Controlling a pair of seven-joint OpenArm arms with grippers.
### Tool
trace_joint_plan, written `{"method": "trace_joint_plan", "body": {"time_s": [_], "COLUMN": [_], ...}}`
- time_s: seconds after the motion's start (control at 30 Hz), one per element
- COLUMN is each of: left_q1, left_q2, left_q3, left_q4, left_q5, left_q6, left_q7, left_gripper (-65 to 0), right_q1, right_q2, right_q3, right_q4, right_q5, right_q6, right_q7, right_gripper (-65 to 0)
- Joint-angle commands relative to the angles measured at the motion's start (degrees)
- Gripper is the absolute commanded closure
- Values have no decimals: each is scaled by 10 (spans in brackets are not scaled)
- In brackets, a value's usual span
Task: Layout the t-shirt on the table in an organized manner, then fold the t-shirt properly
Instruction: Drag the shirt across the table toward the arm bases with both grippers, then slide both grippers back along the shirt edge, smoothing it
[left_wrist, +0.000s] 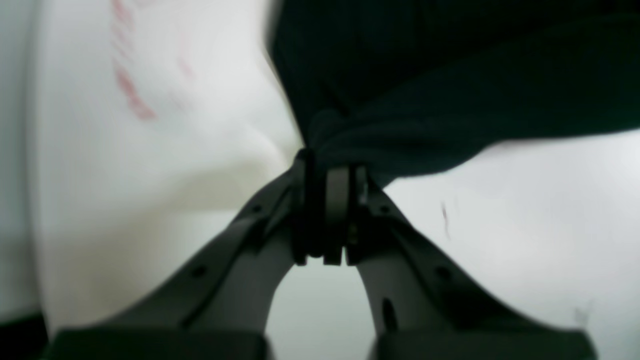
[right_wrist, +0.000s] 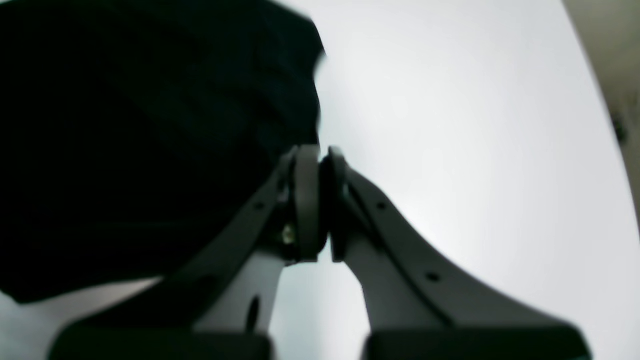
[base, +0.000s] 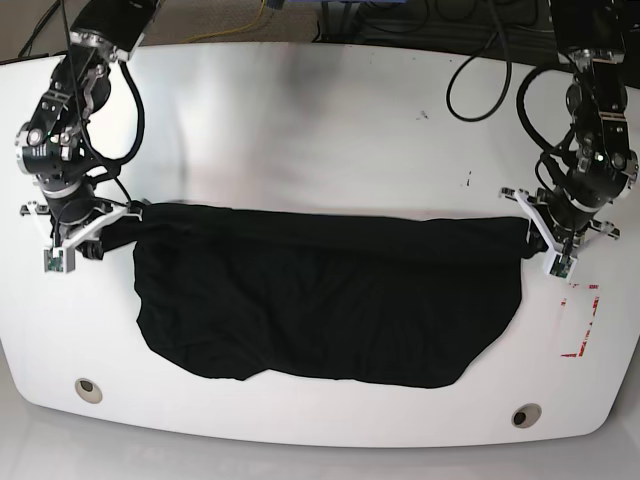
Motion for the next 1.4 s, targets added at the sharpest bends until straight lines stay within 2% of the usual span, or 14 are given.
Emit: {"method": "trace_joint_plan", "body": {"time_s": [0.0,0.2,0.6,0.83,0.9,1.17,1.37], "left_q1": [19,81,154,196,213,258,277], "left_q2": [-11,-11,-13,-14,-14,-12,-13], "left_q3": [-10,-11,-12,-12,-12,-12,-12], "left_q4": [11,11,10,9,9,10,10], "left_q5": [6,6,8,10,20,80,83], "left_q6": [4,4,4,5,5,5,5], "left_q7": [-12,-12,-12,-12,-12,-14,-14], "left_gripper": [-26,-26,-26,-26,-26,-26,-26], "right_q1": [-41,-115,-213,-269,-284,-325,-336], "right_q2": [0,-21,-59,-68,-82,-91,-91], "right_q3": [10,15,40,40,40,40,40], "right_q4": [9,9,9,9,9,9,9], "right_q5": [9,17,18,18,16,16,16], "right_q6": [-3,-3,-3,-3,-3,-4,-4], "right_q7": [13,14,14,15,16,16,16], "right_gripper": [0,0,0,0,0,0,0]}}
